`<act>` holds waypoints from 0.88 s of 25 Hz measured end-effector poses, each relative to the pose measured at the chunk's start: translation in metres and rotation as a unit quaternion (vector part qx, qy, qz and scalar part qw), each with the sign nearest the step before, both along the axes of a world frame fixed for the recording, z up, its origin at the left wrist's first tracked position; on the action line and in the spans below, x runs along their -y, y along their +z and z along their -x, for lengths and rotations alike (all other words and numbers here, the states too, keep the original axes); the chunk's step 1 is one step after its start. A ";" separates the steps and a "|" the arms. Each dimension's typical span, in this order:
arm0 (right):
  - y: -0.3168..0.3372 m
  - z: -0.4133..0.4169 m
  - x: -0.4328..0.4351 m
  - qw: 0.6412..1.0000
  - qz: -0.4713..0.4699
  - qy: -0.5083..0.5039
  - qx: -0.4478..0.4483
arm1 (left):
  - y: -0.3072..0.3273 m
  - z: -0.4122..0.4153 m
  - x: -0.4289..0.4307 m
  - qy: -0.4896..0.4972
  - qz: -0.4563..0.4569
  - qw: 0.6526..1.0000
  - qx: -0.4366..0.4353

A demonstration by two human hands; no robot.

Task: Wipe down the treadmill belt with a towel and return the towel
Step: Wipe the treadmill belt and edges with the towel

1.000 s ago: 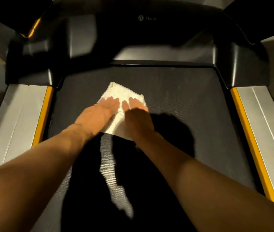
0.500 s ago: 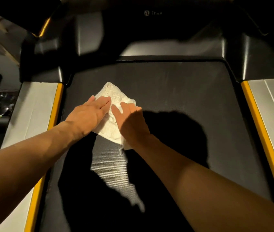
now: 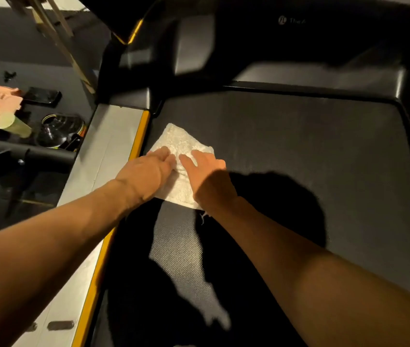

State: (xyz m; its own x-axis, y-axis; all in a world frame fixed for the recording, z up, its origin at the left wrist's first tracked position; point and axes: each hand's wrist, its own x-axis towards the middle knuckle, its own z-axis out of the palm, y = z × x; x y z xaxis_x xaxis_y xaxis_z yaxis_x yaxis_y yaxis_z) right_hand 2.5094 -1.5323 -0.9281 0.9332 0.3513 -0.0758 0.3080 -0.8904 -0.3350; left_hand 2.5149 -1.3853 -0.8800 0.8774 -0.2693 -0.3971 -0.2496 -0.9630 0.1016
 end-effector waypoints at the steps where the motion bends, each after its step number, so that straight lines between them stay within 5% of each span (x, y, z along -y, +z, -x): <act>1: 0.001 0.003 0.004 1.000 -0.015 0.004 0.014 | 0.003 0.007 0.002 -0.038 -0.029 0.999 0.023; 6: 0.007 -0.022 -0.006 0.999 0.029 -0.011 0.011 | 0.011 0.010 0.001 -0.084 -0.064 0.993 0.048; 10: 0.014 -0.027 -0.017 0.997 0.034 0.069 -0.009 | 0.011 0.004 -0.018 -0.101 -0.150 0.982 0.048; 16: 0.003 -0.005 -0.002 0.999 0.009 0.034 0.012 | -0.006 0.016 -0.028 -0.168 -0.043 0.976 0.134; 22: 0.004 -0.011 -0.022 0.993 0.053 0.103 -0.015 | -0.001 -0.003 -0.026 -0.050 -0.088 0.991 0.091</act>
State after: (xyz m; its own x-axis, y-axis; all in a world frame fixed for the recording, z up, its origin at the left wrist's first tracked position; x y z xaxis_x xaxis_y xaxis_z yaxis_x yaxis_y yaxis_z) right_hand 2.5207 -1.5106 -0.9237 0.8391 0.5234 -0.1482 0.4790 -0.8401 -0.2545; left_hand 2.5179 -1.3595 -0.8814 0.9115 -0.2992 -0.2822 -0.3431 -0.9315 -0.1206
